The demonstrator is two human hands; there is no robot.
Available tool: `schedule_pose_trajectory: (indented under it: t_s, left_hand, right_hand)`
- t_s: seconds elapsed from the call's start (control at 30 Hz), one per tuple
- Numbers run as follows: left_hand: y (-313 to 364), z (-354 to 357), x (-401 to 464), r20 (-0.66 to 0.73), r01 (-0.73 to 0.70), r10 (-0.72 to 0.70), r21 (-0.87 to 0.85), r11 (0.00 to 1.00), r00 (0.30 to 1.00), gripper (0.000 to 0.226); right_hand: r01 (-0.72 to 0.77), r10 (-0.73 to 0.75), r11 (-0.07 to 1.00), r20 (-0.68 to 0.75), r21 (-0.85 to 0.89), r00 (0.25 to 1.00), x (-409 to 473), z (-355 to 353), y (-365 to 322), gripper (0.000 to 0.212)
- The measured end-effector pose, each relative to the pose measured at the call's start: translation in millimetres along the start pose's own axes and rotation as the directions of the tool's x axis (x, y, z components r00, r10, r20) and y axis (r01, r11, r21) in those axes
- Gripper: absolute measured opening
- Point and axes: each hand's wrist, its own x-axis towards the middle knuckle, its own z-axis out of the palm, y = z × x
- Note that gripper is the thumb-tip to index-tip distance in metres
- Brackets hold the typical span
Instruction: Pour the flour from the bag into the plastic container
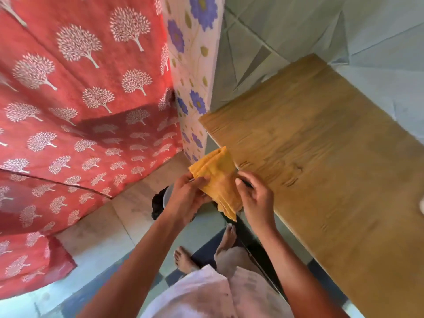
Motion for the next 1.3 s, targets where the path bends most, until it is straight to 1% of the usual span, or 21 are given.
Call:
schedule_pose_trajectory:
  t_s: [0.07,0.1,0.13,0.2,0.23,0.27,0.3,0.33,0.43,0.57,0.63,0.7,0.77,0.9,0.93,0.97,1.03,1.1,1.2,1.27,1.3]
  left_hand:
    - [2.7,22.7,5.3,0.086,0.046,-0.039,-0.083,0.995,0.996,0.032]
    - [3.0,36.1,9.3,0.127,0.074,-0.059,-0.118,0.99,0.99,0.035]
    - [1.7,47.8,14.9,0.15,0.096,-0.076,-0.132,0.987,0.986,0.034]
    - [-2.0,73.0,30.5,0.151,0.124,-0.104,-0.134,0.983,0.983,0.027]
    - [-3.8,83.4,38.4,0.145,0.129,-0.111,-0.123,0.984,0.983,0.024]
    - [-6.3,95.6,48.8,0.132,0.124,-0.111,-0.097,0.987,0.985,0.023]
    - [-9.7,105.6,59.7,0.109,0.12,-0.111,-0.074,0.99,0.988,0.022]
    - [-12.8,115.5,70.3,0.074,0.106,-0.104,-0.032,0.994,0.992,0.02]
    - [-21.5,135.9,101.2,-0.045,0.078,-0.073,0.141,0.987,0.996,0.018]
    - [-29.4,156.6,135.8,-0.106,0.004,0.032,0.325,0.946,0.994,0.019]
    - [-29.8,163.5,150.3,-0.163,-0.021,0.102,0.434,0.901,0.981,0.012]
    - [-30.5,167.8,165.0,-0.202,-0.035,0.19,0.59,0.807,0.961,0.02]
    - [-31.4,168.7,177.0,-0.193,-0.048,0.262,0.714,0.698,0.945,0.019]
    - [-33.6,173.9,187.6,-0.192,-0.004,0.375,0.887,0.462,0.907,0.046]
    - [-35.5,173.6,189.3,-0.183,-0.002,0.415,0.914,0.406,0.891,0.048]
    - [-37.2,172.8,189.1,-0.169,-0.01,0.438,0.926,0.377,0.883,0.048]
    - [-40.3,172.7,186.1,-0.142,-0.052,0.474,0.927,0.372,0.869,0.045]
    - [-40.1,175.6,177.0,-0.115,-0.11,0.527,0.92,0.376,0.842,0.044]
    - [-37.2,182.0,160.1,0.014,-0.275,0.622,0.904,0.326,0.783,0.038]
    - [-34.4,189.8,145.0,0.124,-0.419,0.667,0.856,0.303,0.735,0.029]
    - [-32.5,197.1,136.8,0.152,-0.464,0.673,0.829,0.313,0.724,0.025]
  right_hand:
    - [-0.107,0.112,0.992,-0.086,0.06,0.99,7.6,-22.0,3.1,0.036]
    - [-0.183,0.198,0.973,-0.101,0.144,0.975,11.8,-32.2,5.2,0.042]
    - [-0.252,0.287,0.929,-0.097,0.271,0.953,16.4,-41.1,8.9,0.043]
    - [-0.346,0.417,0.782,-0.022,0.519,0.909,29.7,-58.9,14.6,0.034]
    - [-0.359,0.443,0.727,0.001,0.585,0.897,35.0,-66.2,15.3,0.03]
    - [-0.36,0.456,0.699,0.003,0.617,0.89,42.8,-75.6,18.0,0.029]
    - [-0.356,0.466,0.701,-0.02,0.618,0.885,50.5,-84.1,22.2,0.028]
    - [-0.352,0.472,0.714,-0.046,0.606,0.88,58.7,-92.7,25.8,0.025]
    - [-0.344,0.454,0.805,-0.128,0.483,0.882,85.8,-111.7,39.7,0.02]
    - [-0.305,0.357,0.921,-0.208,0.242,0.911,122.3,-126.9,57.2,0.033]
    - [-0.291,0.315,0.947,-0.219,0.136,0.923,135.9,-128.9,63.0,0.041]
    - [-0.3,0.306,0.952,-0.246,0.06,0.92,145.6,-132.4,62.8,0.042]
    - [-0.305,0.298,0.952,-0.261,0.012,0.918,154.6,-133.6,67.5,0.041]
    - [-0.297,0.247,0.943,-0.287,-0.147,0.926,165.0,-128.3,77.0,0.03]
    - [-0.296,0.233,0.937,-0.3,-0.187,0.925,166.7,-126.4,79.3,0.033]
    - [-0.303,0.231,0.928,-0.303,-0.216,0.924,168.2,-124.6,81.8,0.038]
    - [-0.312,0.233,0.92,-0.309,-0.238,0.922,169.0,-124.0,79.6,0.045]
    - [-0.303,0.226,0.926,-0.314,-0.224,0.922,166.3,-128.3,76.5,0.045]
    - [-0.251,0.173,0.951,-0.357,-0.184,0.918,155.2,-139.1,65.9,0.037]
    - [-0.206,0.153,0.974,-0.399,-0.093,0.904,141.8,-149.7,51.3,0.031]
    - [-0.185,0.151,0.982,-0.42,-0.043,0.895,135.3,-153.5,40.8,0.029]
